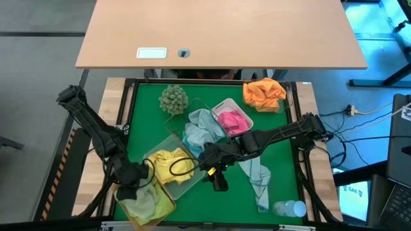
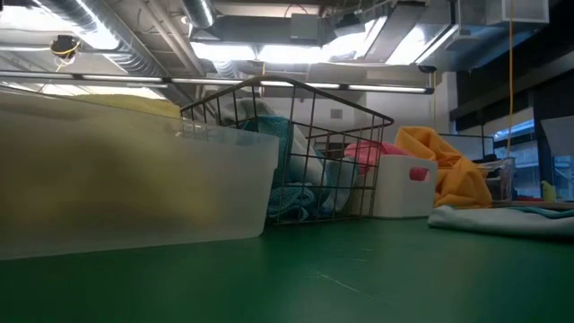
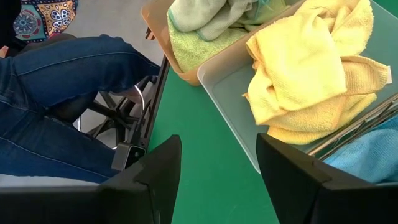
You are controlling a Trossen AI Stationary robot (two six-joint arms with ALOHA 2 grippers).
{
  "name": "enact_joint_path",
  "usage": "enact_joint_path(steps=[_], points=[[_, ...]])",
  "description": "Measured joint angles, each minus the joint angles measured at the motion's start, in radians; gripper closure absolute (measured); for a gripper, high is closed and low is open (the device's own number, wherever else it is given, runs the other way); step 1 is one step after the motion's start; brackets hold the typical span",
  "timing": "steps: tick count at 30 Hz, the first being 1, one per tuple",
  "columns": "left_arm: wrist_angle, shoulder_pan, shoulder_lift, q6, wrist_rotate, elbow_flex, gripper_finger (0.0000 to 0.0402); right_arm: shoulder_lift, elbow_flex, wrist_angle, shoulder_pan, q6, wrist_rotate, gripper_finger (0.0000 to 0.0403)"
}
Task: Sort microfiber towel by color & place in baskets
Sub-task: Put the green towel into the orange bin, then put the blue towel into the black bin
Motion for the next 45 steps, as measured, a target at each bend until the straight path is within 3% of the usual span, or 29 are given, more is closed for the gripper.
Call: enact_joint_path(steps=[17, 19, 23, 29, 37, 45], points=[[0.001, -0.031, 0.001, 0.03, -0.019, 0.004, 0.0207, 0.0, 0.0, -0.002, 0.0, 0.0, 0.0, 0.0196], [0.036, -0.021, 0.007, -0.044, -0.033, 0.004, 0.0207, 0.0, 0.0, -0.002, 0.0, 0.0, 0.0, 0.0196], [0.164, -0.008, -0.002, -0.019, -0.031, 0.005, 0.0207, 0.0, 0.0, -0.002, 0.0, 0.0, 0.0, 0.0196], [0.227, 0.003, -0.038, -0.027, 0.052, 0.005, 0.0207, 0.0, 0.0, 0.002, 0.0, 0.0, 0.0, 0.0196], [0.223, 0.003, -0.087, -0.026, 0.054, 0.005, 0.0207, 0.0, -0.001, 0.088, 0.0, -0.002, 0.001, 0.0196], [0.223, 0.003, -0.204, 0.043, -0.12, 0.005, 0.0207, 0.0, -0.001, -0.054, 0.03, 0.029, -0.002, 0.0196]])
